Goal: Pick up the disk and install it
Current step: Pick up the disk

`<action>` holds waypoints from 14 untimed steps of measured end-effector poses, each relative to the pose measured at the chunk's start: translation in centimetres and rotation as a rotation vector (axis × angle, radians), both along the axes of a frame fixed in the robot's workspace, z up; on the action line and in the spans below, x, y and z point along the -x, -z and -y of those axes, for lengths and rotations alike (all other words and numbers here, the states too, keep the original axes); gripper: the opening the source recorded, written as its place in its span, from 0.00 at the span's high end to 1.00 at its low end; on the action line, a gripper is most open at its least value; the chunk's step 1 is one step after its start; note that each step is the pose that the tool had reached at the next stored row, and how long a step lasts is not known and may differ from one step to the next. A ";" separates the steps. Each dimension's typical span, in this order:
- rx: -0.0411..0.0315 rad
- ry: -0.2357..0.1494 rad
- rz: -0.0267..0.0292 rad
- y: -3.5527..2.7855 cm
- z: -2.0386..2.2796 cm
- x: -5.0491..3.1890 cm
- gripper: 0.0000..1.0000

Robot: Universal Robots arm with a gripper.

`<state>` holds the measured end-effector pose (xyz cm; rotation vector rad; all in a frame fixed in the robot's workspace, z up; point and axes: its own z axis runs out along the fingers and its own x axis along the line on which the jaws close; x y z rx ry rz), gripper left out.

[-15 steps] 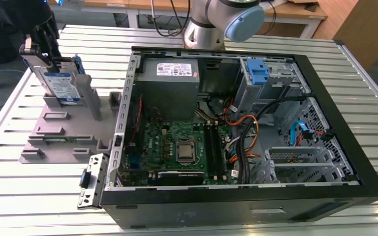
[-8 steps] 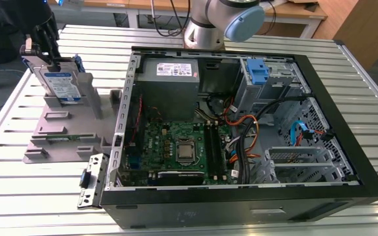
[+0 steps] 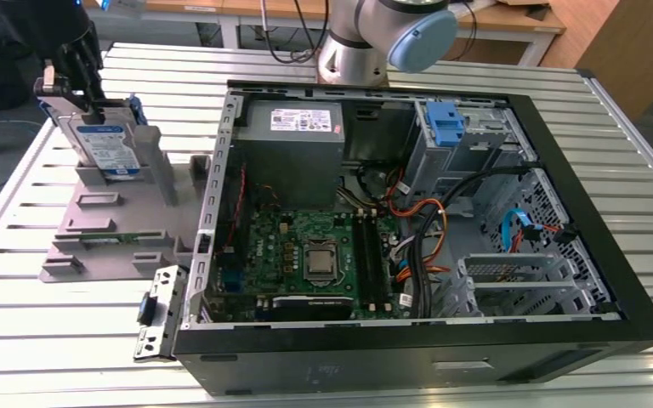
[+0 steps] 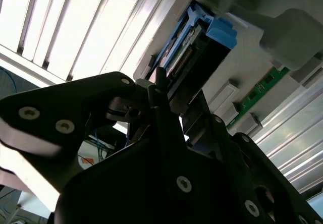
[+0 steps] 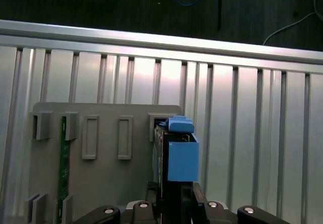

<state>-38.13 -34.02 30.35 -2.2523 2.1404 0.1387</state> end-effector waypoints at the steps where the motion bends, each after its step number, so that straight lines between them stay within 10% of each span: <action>1: 0.0000 0.018 -0.0001 0.01 0.00 0.00 0.64; 14: -0.0002 0.065 0.0004 -0.33 0.00 0.00 0.64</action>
